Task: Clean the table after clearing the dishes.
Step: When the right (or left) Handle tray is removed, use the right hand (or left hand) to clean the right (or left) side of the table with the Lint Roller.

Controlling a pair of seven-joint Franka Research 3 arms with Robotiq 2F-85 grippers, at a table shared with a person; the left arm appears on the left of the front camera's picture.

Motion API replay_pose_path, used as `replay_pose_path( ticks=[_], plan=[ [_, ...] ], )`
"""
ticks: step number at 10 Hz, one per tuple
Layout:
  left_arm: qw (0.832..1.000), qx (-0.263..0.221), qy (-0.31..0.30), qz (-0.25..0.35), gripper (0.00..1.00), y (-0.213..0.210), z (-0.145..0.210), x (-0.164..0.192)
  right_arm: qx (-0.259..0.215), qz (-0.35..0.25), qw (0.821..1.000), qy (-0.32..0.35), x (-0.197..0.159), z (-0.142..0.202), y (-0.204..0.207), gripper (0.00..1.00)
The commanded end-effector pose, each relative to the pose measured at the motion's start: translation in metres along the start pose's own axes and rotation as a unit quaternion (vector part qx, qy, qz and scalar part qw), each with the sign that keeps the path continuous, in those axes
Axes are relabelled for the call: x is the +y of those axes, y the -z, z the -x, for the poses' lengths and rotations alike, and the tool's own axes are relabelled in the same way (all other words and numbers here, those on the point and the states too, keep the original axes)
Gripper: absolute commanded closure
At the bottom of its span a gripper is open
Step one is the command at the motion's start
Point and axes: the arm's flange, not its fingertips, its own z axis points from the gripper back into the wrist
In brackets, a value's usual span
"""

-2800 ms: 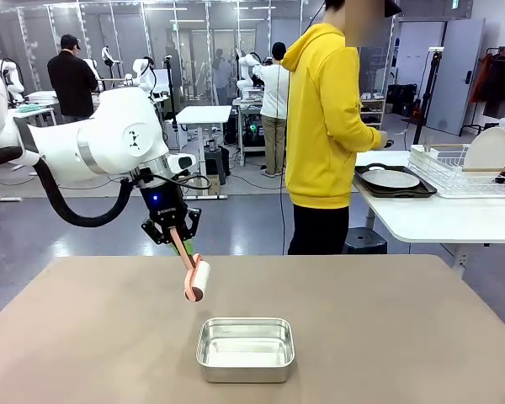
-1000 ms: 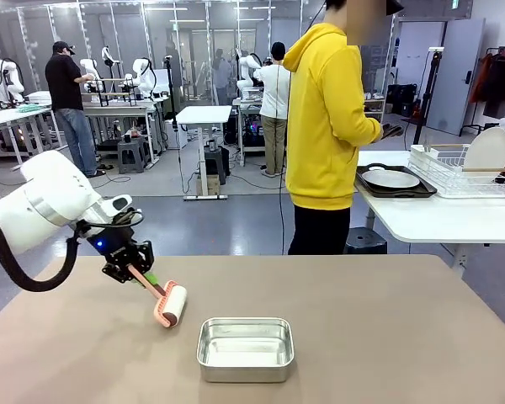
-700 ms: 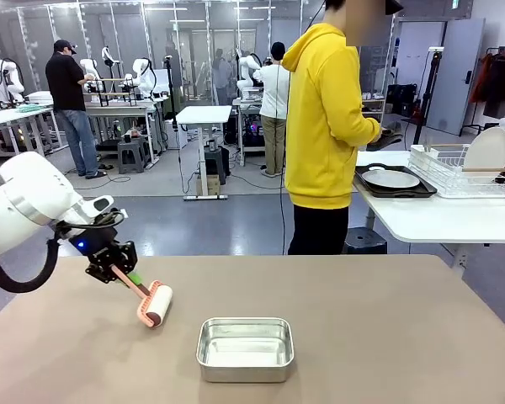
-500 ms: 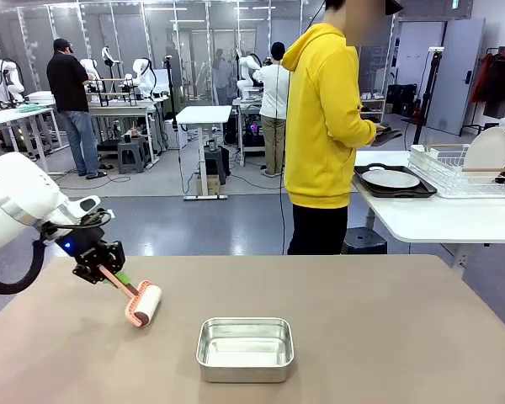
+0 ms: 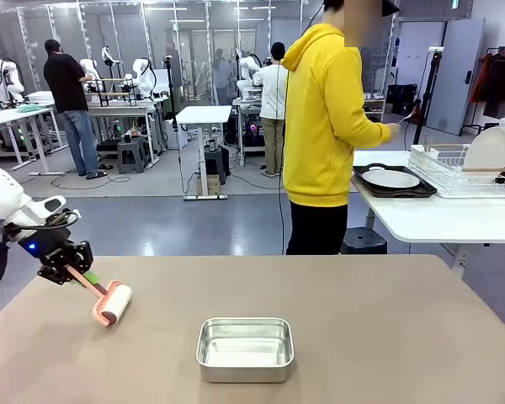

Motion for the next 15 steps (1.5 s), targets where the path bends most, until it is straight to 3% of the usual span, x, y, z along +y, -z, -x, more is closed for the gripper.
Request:
replay_pose_path(
  ticks=[1, 5, 8, 15],
  plan=[
    [0.997, 0.007, -0.009, -0.076, 0.78, 0.013, 0.014, 0.050, -0.003, -0.006, 1.000, 0.000, 0.004, 0.006, 0.004, 0.13],
    [0.988, 0.003, -0.046, -0.145, 0.78, -0.015, 0.016, 0.089, -0.003, -0.006, 1.000, 0.000, 0.004, 0.006, 0.004, 0.13],
    [0.984, 0.004, -0.062, -0.168, 0.78, -0.035, 0.021, 0.098, -0.003, -0.006, 1.000, 0.000, 0.004, 0.006, 0.004, 0.13],
    [0.966, -0.010, -0.088, -0.241, 0.78, -0.076, 0.041, 0.061, -0.003, -0.006, 1.000, 0.000, 0.004, 0.006, 0.004, 0.13]
  ],
)
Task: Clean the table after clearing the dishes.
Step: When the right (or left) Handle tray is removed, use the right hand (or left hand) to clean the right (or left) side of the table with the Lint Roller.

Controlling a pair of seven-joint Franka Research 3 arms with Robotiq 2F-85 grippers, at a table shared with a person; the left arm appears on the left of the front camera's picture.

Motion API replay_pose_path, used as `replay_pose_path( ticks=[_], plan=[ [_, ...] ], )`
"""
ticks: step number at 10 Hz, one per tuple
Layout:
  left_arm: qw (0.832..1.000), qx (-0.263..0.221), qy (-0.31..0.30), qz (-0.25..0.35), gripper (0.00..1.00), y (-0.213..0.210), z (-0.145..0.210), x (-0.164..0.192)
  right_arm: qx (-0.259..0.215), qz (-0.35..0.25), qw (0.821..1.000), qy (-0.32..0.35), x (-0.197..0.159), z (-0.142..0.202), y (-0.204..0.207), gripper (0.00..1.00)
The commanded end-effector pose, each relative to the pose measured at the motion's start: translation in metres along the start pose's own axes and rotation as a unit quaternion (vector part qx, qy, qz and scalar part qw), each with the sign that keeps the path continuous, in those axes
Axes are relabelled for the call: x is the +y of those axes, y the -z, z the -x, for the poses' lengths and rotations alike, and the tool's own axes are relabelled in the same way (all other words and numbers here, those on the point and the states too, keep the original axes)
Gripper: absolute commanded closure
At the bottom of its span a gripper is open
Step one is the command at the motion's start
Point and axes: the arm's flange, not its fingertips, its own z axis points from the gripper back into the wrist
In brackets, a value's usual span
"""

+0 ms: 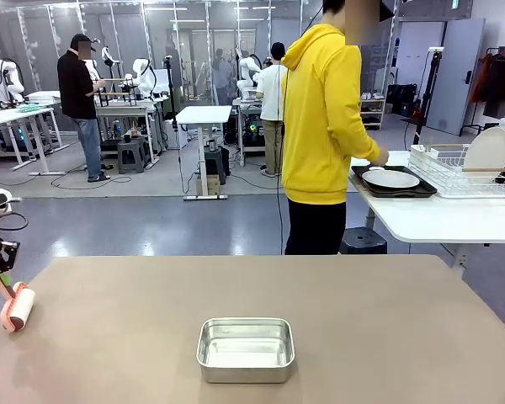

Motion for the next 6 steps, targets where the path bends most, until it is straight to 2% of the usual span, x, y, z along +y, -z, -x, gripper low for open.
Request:
replay_pose_path(
  ticks=[1, 4, 6],
  plan=[
    [0.999, 0.026, -0.011, -0.028, 0.78, -0.006, 0.028, -0.011, -0.003, -0.006, 1.000, 0.000, 0.004, 0.006, 0.004, 0.13],
    [0.999, 0.011, 0.020, -0.041, 0.78, -0.064, 0.047, -0.041, -0.003, -0.006, 1.000, 0.000, 0.004, 0.006, 0.004, 0.13],
    [0.996, -0.011, 0.011, -0.091, 0.78, -0.111, 0.064, -0.059, -0.003, -0.006, 1.000, 0.000, 0.004, 0.006, 0.004, 0.13]
  ],
)
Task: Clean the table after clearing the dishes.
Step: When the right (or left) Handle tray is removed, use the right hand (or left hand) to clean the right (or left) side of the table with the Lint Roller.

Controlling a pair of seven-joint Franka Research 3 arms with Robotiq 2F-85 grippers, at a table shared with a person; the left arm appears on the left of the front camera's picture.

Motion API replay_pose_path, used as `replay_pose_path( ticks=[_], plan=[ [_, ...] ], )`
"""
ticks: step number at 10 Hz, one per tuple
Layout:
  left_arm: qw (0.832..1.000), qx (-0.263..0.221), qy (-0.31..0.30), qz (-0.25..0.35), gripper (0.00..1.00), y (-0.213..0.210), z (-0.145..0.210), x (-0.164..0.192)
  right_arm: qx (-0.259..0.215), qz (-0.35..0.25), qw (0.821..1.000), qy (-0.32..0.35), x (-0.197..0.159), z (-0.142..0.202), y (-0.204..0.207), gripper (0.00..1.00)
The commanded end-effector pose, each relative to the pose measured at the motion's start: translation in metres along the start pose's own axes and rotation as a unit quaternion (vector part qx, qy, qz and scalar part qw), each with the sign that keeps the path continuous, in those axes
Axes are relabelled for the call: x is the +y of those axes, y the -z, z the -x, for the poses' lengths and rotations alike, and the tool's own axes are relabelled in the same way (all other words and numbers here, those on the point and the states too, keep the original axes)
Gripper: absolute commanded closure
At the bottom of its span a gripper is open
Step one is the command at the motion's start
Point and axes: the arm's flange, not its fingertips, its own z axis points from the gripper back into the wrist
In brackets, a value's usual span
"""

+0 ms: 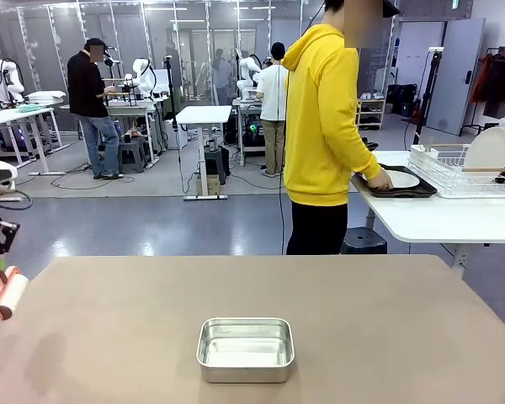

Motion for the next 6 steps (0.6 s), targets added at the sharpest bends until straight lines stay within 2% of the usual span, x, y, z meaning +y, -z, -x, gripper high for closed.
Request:
replay_pose_path(
  ticks=[1, 3, 4, 6],
  plan=[
    [0.999, -0.009, -0.018, -0.050, 0.78, -0.036, 0.015, -0.010, -0.003, -0.006, 1.000, 0.000, 0.004, 0.006, 0.004, 0.13],
    [0.999, -0.017, -0.009, -0.041, 0.78, -0.053, 0.016, -0.026, -0.003, -0.006, 1.000, 0.000, 0.004, 0.006, 0.004, 0.13],
    [0.999, -0.018, -0.008, -0.035, 0.78, -0.044, 0.017, -0.013, -0.003, -0.006, 1.000, 0.000, 0.004, 0.006, 0.004, 0.13],
    [0.999, -0.018, -0.008, -0.035, 0.78, -0.044, 0.017, -0.013, -0.003, -0.006, 1.000, 0.000, 0.004, 0.006, 0.004, 0.13]
  ],
)
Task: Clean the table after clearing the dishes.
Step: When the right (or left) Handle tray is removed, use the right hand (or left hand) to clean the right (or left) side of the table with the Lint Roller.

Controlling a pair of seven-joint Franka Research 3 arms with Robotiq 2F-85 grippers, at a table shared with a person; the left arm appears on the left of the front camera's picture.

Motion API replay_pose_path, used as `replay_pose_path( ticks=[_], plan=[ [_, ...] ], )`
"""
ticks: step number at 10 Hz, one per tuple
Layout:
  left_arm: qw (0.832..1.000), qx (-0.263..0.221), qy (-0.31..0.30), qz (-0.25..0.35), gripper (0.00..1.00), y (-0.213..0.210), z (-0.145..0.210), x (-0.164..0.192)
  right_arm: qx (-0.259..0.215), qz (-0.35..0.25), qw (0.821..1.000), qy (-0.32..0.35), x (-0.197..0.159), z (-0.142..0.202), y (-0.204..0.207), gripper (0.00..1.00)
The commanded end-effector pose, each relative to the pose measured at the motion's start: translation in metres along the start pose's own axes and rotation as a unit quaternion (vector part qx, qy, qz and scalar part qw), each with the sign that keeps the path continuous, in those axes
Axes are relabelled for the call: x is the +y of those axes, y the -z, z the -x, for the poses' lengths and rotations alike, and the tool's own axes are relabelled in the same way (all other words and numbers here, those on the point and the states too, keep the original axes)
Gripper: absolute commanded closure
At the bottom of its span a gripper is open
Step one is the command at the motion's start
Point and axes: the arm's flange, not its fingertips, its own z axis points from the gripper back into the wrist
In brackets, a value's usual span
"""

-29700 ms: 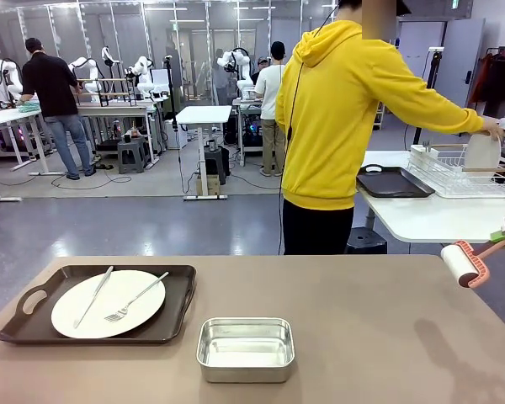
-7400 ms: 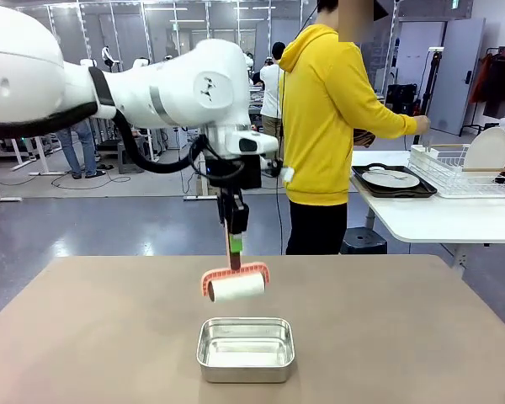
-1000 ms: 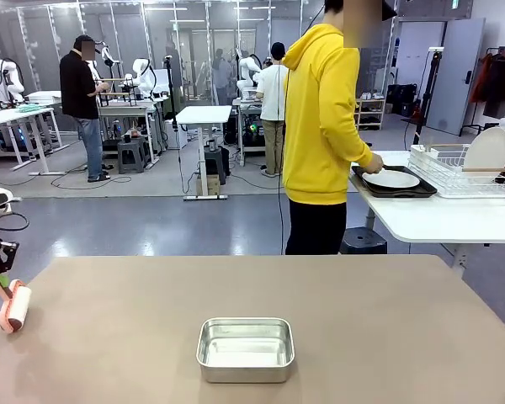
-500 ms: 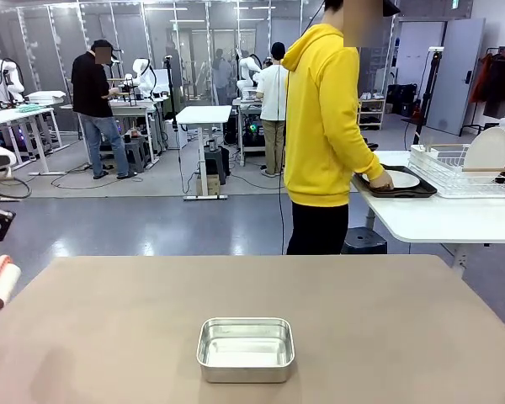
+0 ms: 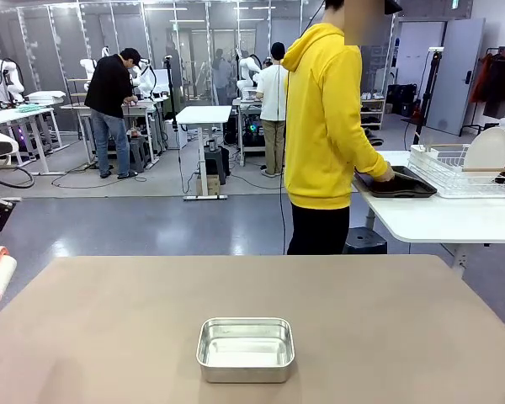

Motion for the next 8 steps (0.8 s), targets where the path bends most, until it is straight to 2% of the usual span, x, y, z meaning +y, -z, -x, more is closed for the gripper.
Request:
replay_pose_path(
  ticks=[1, 8],
  plan=[
    [1.000, -0.004, 0.001, 0.001, 0.78, 0.0014, -0.0008, 0.0032, -0.003, -0.006, 1.000, 0.000, 0.0041, 0.0060, 0.0043, 0.13],
    [1.000, -0.004, 0.001, 0.001, 0.78, 0.0014, -0.0008, 0.0032, -0.003, -0.006, 1.000, 0.000, 0.0041, 0.0060, 0.0043, 0.13]
  ],
)
